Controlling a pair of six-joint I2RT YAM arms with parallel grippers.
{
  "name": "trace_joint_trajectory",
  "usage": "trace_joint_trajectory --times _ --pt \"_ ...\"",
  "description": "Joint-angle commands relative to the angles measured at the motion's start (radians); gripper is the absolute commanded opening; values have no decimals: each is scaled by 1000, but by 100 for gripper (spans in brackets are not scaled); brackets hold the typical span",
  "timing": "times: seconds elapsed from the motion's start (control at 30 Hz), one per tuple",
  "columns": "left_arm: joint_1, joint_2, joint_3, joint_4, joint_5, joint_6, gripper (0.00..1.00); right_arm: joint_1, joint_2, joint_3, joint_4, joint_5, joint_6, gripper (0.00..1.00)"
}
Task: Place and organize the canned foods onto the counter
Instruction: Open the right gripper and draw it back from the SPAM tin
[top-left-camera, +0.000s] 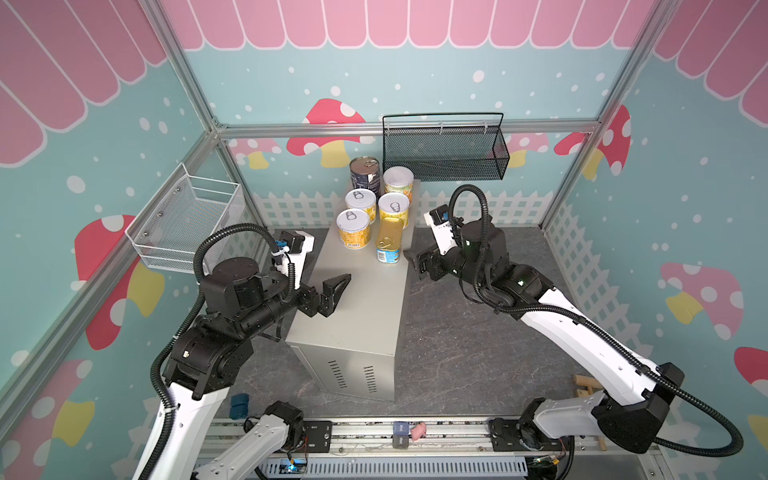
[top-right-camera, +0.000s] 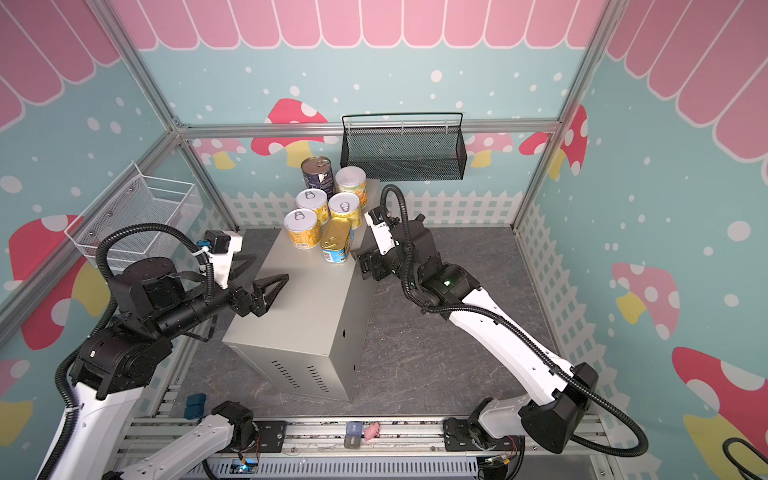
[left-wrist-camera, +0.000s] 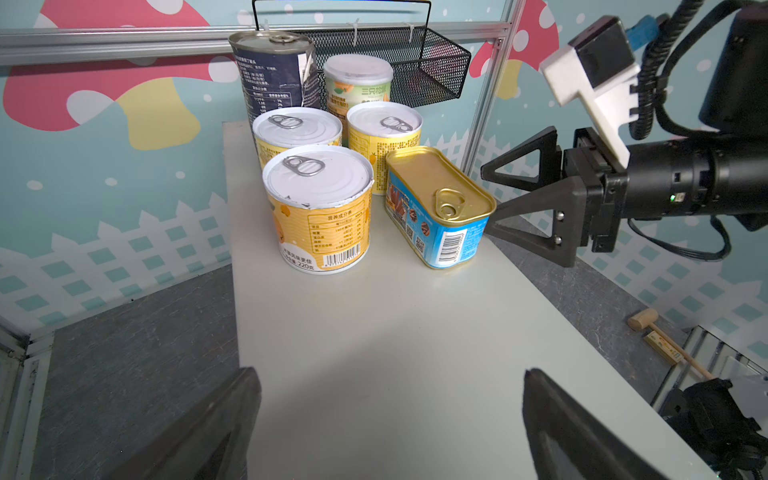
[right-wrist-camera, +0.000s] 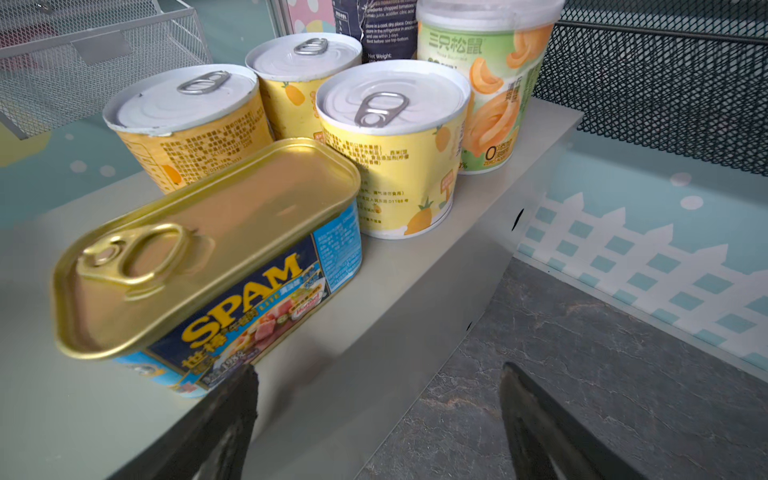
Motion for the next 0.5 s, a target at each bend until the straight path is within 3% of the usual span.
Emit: trace_joint_trajectory --times 0.0,0.47 --pt "-4 2 -3 6 37 13 99 -6 16 38 5 -11 -4 92" --pt "-8 7 -2 1 54 15 99 -9 51 57 12 -48 -6 92"
